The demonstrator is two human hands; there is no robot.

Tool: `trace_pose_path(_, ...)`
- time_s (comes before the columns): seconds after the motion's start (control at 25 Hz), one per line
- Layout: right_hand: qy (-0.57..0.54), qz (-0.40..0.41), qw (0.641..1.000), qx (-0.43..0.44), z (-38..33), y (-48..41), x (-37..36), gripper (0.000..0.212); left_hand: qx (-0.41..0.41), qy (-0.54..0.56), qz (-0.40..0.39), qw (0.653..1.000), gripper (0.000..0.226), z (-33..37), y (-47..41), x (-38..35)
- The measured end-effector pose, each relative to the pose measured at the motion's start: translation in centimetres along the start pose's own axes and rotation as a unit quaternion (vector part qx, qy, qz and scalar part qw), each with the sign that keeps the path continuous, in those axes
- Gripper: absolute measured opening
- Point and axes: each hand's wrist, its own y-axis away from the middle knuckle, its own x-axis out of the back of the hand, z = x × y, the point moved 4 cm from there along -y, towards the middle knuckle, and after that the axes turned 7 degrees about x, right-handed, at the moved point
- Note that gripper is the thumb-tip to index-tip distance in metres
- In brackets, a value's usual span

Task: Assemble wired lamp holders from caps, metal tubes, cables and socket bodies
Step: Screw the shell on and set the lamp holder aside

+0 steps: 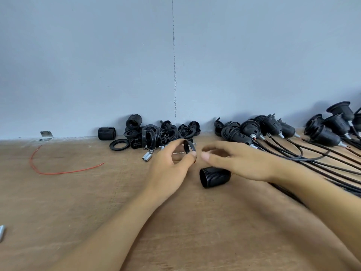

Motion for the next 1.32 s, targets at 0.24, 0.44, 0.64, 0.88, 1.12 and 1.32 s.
trace_pose_path(0.24,0.022,-0.01,0.999,0.026,2.1,0.3,0.8,0.03,0.048,0.047,-0.033,0.997,0.042,-0.4,-0.4,0.1)
trace_pose_path(0.44,0.031,0.122,0.989,0.077,2.4,0.1,-0.1,0.017,0.052,0.021,-0.065,0.996,0.054,-0.5,-0.3,-0.1)
trace_pose_path(0.64,0.035,0.116,0.988,0.096,2.2,0.2,-0.3,0.029,0.049,0.009,-0.077,0.996,0.056,-0.6,-0.4,-0.1)
trace_pose_path(0.88,0.055,0.127,0.983,0.119,1.8,0.3,-0.1,0.032,0.026,0.0,-0.072,0.997,0.055,-0.6,-0.3,0.0)
trace_pose_path(1.12,0.106,0.17,0.973,0.118,1.1,0.5,-0.3,0.039,-0.041,-0.058,-0.01,0.997,0.05,-0.4,0.2,-0.6)
trace_pose_path(1.32,0.117,0.229,0.961,0.099,0.5,0.5,-0.7,0.049,-0.055,-0.038,-0.007,0.998,0.052,-0.1,0.8,-1.8)
